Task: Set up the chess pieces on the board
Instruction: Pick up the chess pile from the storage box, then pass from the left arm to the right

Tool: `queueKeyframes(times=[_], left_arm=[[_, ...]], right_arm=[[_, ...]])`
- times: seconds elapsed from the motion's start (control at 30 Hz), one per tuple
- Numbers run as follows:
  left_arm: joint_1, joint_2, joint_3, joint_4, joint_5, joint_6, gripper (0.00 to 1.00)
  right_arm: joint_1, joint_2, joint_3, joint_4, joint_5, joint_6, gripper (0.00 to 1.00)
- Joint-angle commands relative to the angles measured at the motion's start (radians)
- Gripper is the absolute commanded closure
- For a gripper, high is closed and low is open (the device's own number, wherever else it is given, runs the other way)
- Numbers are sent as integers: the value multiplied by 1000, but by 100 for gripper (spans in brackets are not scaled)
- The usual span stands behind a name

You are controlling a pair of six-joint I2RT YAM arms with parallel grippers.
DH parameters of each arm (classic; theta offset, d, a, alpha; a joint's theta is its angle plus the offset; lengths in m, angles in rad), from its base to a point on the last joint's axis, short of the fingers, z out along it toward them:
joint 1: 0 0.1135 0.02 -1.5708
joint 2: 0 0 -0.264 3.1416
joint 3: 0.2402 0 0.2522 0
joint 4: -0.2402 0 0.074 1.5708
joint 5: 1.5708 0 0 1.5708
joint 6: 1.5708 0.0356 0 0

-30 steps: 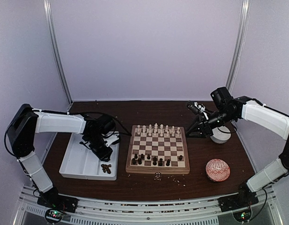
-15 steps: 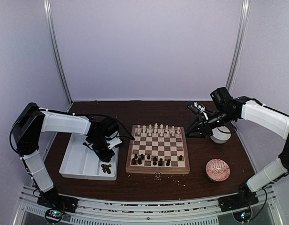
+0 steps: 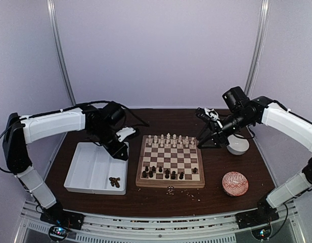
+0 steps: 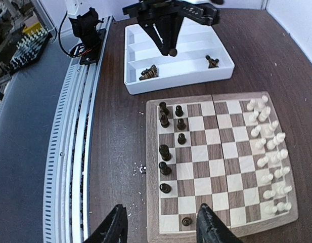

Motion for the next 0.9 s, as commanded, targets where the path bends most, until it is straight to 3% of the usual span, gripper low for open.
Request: queueKeyframes(times=[0.0,0.17,0.3,0.87], left_arm=[[-2,-15,86,-4,300,-4,100],[-5,23,166,6,511,-28,100],[-25,32,215,15,595,-44,100],[-111,81,296,22,708,-96,98]], right_arm=[[114,-1,125,-73,157,-131,53],[249,39,232,-69,312,-185,54],[329,74,296,-72,404,-215,55],[547,241,463,-72,622,-242,53]])
